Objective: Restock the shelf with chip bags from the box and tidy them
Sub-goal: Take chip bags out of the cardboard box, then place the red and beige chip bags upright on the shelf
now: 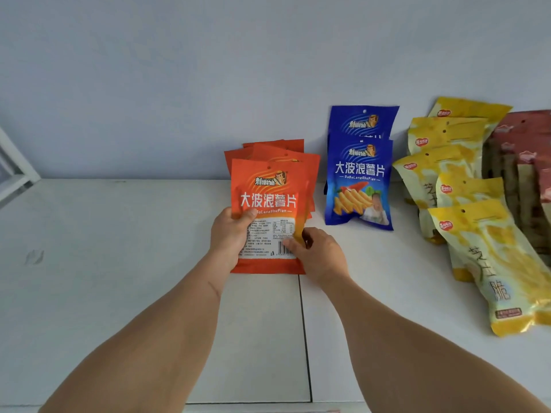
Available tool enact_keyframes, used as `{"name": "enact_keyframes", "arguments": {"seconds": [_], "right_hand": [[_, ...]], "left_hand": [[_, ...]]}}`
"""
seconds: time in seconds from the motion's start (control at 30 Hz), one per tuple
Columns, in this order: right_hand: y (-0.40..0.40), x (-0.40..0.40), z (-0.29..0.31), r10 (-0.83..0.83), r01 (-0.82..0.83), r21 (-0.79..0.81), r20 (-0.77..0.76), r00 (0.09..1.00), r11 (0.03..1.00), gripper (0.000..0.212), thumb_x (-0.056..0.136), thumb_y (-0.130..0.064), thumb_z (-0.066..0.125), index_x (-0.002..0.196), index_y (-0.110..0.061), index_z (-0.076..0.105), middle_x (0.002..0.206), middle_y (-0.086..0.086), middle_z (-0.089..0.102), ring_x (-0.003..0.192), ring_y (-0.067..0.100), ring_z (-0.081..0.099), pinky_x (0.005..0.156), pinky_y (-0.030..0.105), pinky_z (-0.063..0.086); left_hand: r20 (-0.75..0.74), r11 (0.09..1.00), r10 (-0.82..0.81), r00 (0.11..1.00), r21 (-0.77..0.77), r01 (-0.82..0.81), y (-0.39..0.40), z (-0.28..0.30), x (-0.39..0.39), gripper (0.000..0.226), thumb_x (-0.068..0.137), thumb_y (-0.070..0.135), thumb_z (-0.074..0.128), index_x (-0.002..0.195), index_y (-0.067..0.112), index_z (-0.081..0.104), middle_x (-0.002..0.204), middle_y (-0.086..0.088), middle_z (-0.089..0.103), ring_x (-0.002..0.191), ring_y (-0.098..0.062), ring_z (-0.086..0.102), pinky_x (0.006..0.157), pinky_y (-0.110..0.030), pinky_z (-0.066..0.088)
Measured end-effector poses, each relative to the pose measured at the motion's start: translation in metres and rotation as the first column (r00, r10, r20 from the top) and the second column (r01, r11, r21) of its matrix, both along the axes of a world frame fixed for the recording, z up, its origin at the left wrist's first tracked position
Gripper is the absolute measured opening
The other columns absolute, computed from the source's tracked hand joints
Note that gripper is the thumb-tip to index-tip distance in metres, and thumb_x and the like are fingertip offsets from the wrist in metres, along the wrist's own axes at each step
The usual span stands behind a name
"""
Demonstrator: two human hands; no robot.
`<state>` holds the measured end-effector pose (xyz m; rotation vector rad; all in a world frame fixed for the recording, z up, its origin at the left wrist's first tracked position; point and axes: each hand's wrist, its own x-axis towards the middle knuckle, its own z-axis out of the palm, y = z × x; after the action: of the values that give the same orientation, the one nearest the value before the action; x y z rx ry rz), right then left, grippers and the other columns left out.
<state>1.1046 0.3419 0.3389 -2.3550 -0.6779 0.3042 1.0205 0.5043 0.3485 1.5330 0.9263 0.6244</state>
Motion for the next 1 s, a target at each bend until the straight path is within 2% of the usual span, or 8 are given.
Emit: {"name": "enact_keyframes", "arguments": {"seconds": [0.27,0.33,0.43,0.57,0.67,0.73,0.83,1.0], "right_hand": [[0.018,0.013,-0.010,-0.033,0.030,0.050,0.057,0.998,0.998,0.049,0.089,-0.059,0.061,0.122,-0.022,0.061,0.112,-0.003,0.063,0.108,0.020,0.055,0.092,0.040,0.049],[0.018,0.012,-0.009,-0.033,0.030,0.064,0.035,0.999,0.997,0.049,0.088,-0.061,0.060,0.120,-0.024,0.061,0.111,-0.005,0.063,0.107,0.020,0.055,0.092,0.043,0.050],[0.014,0.008,-0.004,-0.003,0.002,0.071,0.002,1.000,0.997,0.046,0.086,-0.064,0.057,0.111,-0.027,0.060,0.108,-0.005,0.065,0.103,0.022,0.060,0.088,0.046,0.054],[0.001,-0.006,0.008,0.033,-0.033,0.005,0.029,0.999,0.999,0.055,0.094,-0.061,0.050,0.126,-0.016,0.054,0.125,0.006,0.059,0.115,0.029,0.054,0.095,0.045,0.049],[-0.022,-0.034,0.015,0.090,-0.078,-0.074,0.169,0.982,0.994,0.053,0.100,-0.051,0.043,0.136,-0.013,0.047,0.134,0.011,0.052,0.123,0.032,0.048,0.100,0.045,0.042],[-0.040,-0.062,0.017,0.212,-0.193,-0.097,0.273,0.938,0.976,0.049,0.101,-0.043,0.043,0.140,-0.014,0.044,0.139,0.010,0.051,0.125,0.031,0.047,0.102,0.045,0.040],[-0.061,-0.117,0.014,0.461,-0.434,-0.159,0.364,0.809,0.887,0.042,0.103,-0.035,0.041,0.140,-0.017,0.050,0.142,0.006,0.051,0.129,0.028,0.045,0.106,0.042,0.037],[-0.094,-0.226,-0.003,0.757,-0.706,-0.312,0.431,0.491,0.635,0.035,0.105,-0.029,0.035,0.134,-0.020,0.054,0.134,0.002,0.054,0.122,0.025,0.048,0.102,0.038,0.038]], "left_hand": [[-0.089,0.997,0.027,0.996,0.079,-0.019,0.013,0.001,0.015,0.028,0.092,0.046,0.070,0.107,0.023,0.062,0.099,0.004,0.072,0.096,-0.022,0.071,0.083,-0.035,0.052],[-0.153,0.991,0.050,0.987,0.128,-0.031,0.012,0.006,0.009,0.040,0.093,0.049,0.068,0.117,0.020,0.059,0.111,-0.001,0.071,0.105,-0.026,0.069,0.089,-0.037,0.052],[-0.375,0.949,0.135,0.917,0.315,-0.010,0.004,0.011,-0.014,0.059,0.098,0.052,0.058,0.141,0.012,0.049,0.130,-0.008,0.068,0.122,-0.032,0.062,0.099,-0.041,0.047],[-0.608,0.768,0.255,0.752,0.600,0.225,-0.032,0.017,-0.070,0.044,0.103,0.046,0.050,0.133,0.014,0.056,0.128,-0.007,0.066,0.119,-0.029,0.062,0.094,-0.041,0.050],[-0.691,0.584,0.399,0.603,0.698,0.414,-0.073,0.019,-0.122,0.037,0.106,0.039,0.043,0.130,0.016,0.058,0.126,-0.006,0.064,0.116,-0.028,0.061,0.091,-0.040,0.049],[-0.706,0.494,0.470,0.530,0.708,0.505,-0.105,0.017,-0.160,0.036,0.107,0.034,0.037,0.129,0.016,0.058,0.127,-0.005,0.064,0.117,-0.027,0.059,0.092,-0.039,0.046],[-0.721,0.456,0.510,0.468,0.688,0.564,-0.156,0.007,-0.224,0.031,0.107,0.026,0.037,0.124,0.014,0.061,0.122,-0.006,0.065,0.114,-0.027,0.058,0.093,-0.039,0.045],[-0.764,0.582,0.534,0.362,0.643,0.497,-0.230,-0.017,-0.343,0.018,0.099,0.023,0.053,0.107,0.016,0.067,0.104,-0.003,0.069,0.101,-0.028,0.064,0.083,-0.041,0.050]]}}
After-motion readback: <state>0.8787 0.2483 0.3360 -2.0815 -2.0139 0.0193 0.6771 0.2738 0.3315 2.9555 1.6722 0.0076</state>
